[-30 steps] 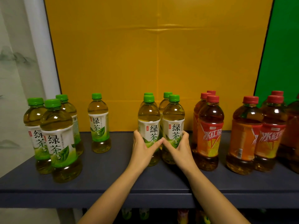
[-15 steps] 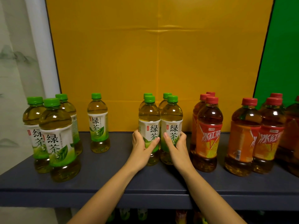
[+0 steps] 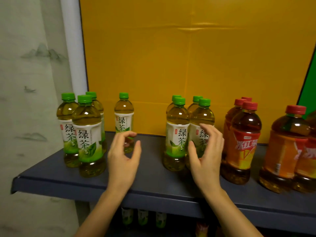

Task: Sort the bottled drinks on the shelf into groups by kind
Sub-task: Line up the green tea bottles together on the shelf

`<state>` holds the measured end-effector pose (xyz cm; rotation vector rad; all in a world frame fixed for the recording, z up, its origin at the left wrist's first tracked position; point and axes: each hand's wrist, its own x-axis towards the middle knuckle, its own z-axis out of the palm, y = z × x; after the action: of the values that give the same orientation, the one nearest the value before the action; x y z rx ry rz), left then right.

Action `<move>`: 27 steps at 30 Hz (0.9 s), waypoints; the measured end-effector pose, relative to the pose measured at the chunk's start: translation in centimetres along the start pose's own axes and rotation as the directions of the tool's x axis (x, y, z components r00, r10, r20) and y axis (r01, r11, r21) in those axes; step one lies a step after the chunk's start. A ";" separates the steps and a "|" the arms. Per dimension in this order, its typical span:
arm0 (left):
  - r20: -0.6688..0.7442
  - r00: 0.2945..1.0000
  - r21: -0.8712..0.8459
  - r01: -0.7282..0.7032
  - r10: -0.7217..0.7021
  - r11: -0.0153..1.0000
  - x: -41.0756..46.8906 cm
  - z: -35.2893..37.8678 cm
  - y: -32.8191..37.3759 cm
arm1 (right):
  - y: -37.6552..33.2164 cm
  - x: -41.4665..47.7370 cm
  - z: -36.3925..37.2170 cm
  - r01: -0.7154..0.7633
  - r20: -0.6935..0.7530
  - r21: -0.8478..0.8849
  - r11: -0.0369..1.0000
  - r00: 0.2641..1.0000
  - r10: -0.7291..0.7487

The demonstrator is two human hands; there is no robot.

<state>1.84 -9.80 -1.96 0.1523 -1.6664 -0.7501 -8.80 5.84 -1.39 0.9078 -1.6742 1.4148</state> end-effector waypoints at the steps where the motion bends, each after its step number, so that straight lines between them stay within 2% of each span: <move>1: -0.038 0.999 0.045 -0.025 0.027 0.999 0.2 -1.4 -0.3 | -1.0 -0.1 0.6 0.024 0.032 0.054 0.998 0.999 -0.025; 5: -0.174 0.983 0.295 -0.007 0.061 0.955 0.6 -5.6 -2.1 | -4.5 -0.2 4.6 0.039 0.207 0.201 0.979 0.975 -0.081; 9: -0.231 0.972 0.311 0.034 0.041 0.950 0.7 -8.3 -4.2 | -5.8 0.3 10.2 -0.019 0.361 0.181 0.983 0.931 -0.048; 11: -0.176 0.983 0.197 0.094 -0.060 0.976 1.0 -9.1 -5.3 | -5.7 0.7 13.2 -0.096 0.412 0.122 0.988 0.911 0.037; 14: -0.030 0.955 -0.036 0.294 -0.295 0.955 1.1 -9.6 -6.1 | -5.2 1.5 17.2 -0.250 0.420 0.063 0.966 0.885 0.201; 16: 0.050 0.935 -0.085 0.354 -0.351 0.931 0.9 -9.9 -7.1 | -4.8 1.9 19.3 -0.339 0.413 0.062 0.939 0.865 0.285; 21: 0.203 0.913 0.025 0.357 -0.354 0.934 0.6 -10.3 -8.6 | -4.0 1.4 22.7 -0.527 0.434 0.106 0.843 0.788 0.437; 24: 0.263 0.915 0.077 0.295 -0.305 0.952 0.8 -10.2 -8.8 | -3.7 0.6 23.4 -0.500 0.391 0.028 0.866 0.802 0.450; 27: 0.290 0.912 0.093 0.276 -0.291 0.957 1.2 -10.1 -8.9 | -3.5 0.7 23.1 -0.486 0.370 0.021 0.874 0.816 0.444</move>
<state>8.18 -21.27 -5.34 0.3352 -1.9806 -0.9897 -8.37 -17.51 -1.62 0.8905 -2.2221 1.7644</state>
